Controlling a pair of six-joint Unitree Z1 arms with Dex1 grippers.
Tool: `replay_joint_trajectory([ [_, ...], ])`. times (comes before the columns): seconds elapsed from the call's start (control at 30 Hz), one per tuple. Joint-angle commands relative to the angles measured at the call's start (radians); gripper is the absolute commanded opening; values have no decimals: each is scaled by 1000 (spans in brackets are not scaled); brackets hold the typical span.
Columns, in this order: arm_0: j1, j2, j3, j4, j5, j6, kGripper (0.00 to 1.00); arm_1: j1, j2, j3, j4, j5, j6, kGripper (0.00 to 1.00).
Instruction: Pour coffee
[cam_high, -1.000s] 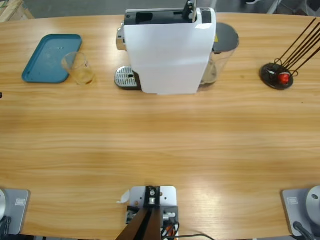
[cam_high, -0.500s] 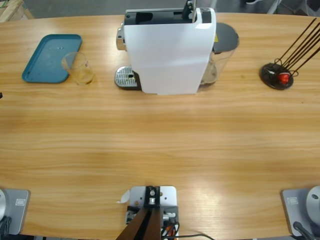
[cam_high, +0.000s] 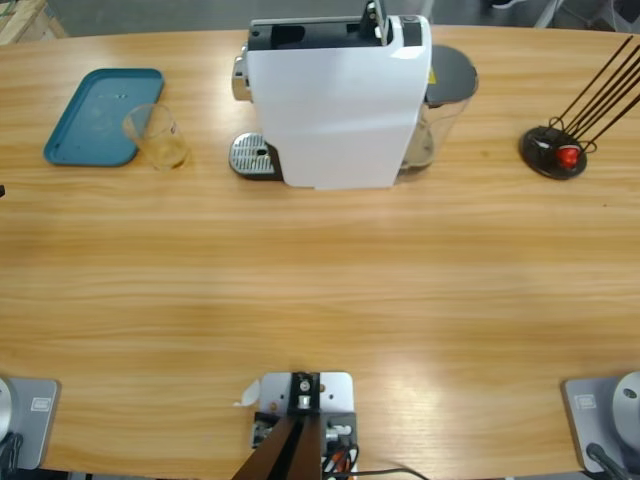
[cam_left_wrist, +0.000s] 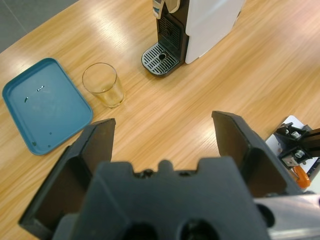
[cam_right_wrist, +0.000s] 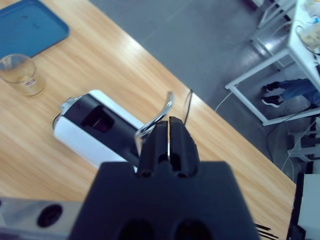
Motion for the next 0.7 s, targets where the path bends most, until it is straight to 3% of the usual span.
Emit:
replay_joint_trajectory([
  [0.03,-5,-30,35,-3,-7,-17,830,40,76,49,-1,28,29,0],
  [0.7,-7,-29,34,-3,-9,-18,830,61,158,16,2,118,20,0],
])
